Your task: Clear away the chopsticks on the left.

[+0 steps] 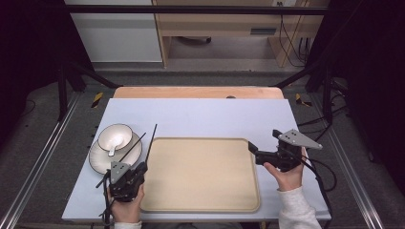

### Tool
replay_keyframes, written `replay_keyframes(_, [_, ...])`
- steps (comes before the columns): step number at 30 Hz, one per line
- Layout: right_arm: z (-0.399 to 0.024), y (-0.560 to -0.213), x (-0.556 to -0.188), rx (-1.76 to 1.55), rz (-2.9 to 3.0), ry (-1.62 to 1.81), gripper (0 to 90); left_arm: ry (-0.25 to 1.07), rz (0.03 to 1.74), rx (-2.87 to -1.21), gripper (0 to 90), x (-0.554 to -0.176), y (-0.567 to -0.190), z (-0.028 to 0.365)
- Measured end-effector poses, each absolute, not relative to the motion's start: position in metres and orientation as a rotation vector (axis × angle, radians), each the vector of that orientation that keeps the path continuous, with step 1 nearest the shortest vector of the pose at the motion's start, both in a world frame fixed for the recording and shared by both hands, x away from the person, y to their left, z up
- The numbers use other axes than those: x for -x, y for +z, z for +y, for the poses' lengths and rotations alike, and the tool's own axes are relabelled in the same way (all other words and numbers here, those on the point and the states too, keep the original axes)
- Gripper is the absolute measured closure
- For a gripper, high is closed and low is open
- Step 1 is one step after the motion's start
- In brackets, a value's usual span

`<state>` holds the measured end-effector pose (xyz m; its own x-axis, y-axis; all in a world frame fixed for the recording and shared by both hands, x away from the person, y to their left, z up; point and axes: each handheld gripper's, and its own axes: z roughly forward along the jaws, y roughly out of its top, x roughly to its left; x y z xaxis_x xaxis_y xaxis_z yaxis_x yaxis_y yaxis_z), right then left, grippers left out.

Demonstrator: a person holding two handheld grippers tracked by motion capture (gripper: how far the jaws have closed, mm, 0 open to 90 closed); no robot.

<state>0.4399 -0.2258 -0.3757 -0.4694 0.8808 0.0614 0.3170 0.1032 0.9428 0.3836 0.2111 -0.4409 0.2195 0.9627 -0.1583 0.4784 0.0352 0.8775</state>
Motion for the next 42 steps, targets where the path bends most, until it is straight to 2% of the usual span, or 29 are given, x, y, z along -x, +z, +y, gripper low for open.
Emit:
replay_keyframes(24, [-0.222, -0.379, -0.442, -1.167, 1.87, 1.353, 2.2, 0.673, 1.488, -1.597, 85.4, -0.381, -0.484, 0.202])
replay_keyframes(42, [-0.22, -0.38, -0.443, -1.166, 1.876, 1.348, 2.3, 0.654, 1.532, -1.654, 85.0, -0.388, -0.49, 0.198])
